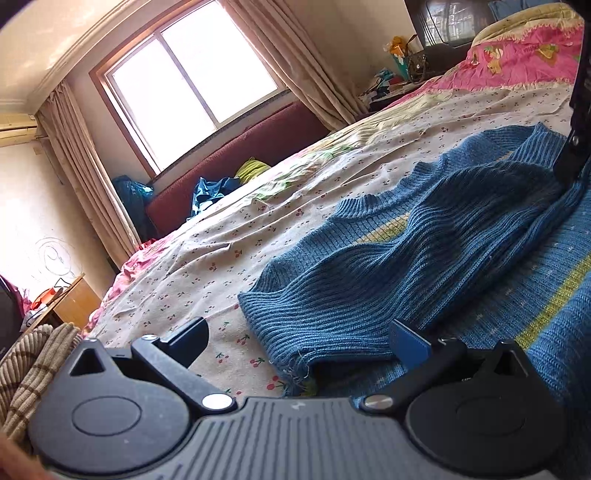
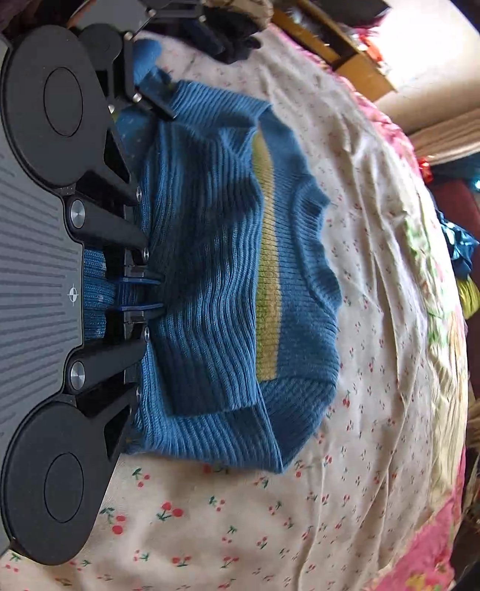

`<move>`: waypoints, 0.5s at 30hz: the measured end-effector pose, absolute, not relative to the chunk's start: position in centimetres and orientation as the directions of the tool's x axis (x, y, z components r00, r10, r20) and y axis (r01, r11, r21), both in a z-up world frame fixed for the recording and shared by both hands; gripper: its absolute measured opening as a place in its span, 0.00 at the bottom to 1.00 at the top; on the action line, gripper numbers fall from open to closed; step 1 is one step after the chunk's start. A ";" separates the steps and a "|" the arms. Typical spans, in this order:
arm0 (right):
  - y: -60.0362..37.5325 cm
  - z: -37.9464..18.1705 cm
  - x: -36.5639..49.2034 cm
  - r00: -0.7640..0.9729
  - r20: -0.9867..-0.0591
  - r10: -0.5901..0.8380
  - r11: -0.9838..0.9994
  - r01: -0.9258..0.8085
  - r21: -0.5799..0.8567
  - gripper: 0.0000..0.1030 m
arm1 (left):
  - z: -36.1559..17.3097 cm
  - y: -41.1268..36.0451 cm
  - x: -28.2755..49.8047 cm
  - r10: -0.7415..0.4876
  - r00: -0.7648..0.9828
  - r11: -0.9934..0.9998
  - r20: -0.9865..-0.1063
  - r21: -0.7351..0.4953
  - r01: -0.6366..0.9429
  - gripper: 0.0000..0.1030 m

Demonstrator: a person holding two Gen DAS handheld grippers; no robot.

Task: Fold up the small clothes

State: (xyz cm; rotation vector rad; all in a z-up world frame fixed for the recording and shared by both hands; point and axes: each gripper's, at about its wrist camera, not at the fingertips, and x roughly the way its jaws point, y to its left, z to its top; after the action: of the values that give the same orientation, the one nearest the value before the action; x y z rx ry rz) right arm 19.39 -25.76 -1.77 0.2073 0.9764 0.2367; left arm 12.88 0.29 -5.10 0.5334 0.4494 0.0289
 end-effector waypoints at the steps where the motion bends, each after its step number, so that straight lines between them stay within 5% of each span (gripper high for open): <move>1: -26.5 -1.3 18.8 0.561 -0.775 0.291 0.952 -0.089 0.293 0.16 | -4.9 0.2 12.8 0.148 0.905 0.857 -0.398 0.508 0.083 1.00; 8: -30.4 -1.8 18.8 0.600 -0.761 0.245 0.936 0.058 0.347 0.17 | -4.2 -0.4 12.6 0.184 0.910 0.837 -0.371 0.545 0.054 1.00; 12: -31.9 -3.2 19.2 0.609 -0.722 0.329 0.859 0.124 0.497 0.29 | -3.7 -0.2 12.8 0.188 0.902 0.854 -0.389 0.518 0.045 1.00; 15: -32.1 -3.5 19.9 0.632 -0.702 0.329 0.839 0.144 0.524 0.29 | -3.6 -0.4 12.8 0.185 0.901 0.858 -0.392 0.512 0.047 1.00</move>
State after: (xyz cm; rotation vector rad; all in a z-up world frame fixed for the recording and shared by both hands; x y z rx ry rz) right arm 19.86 -32.12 -3.46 0.5841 0.8935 0.1131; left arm 12.82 -0.37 -3.63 0.5397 0.4481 0.0753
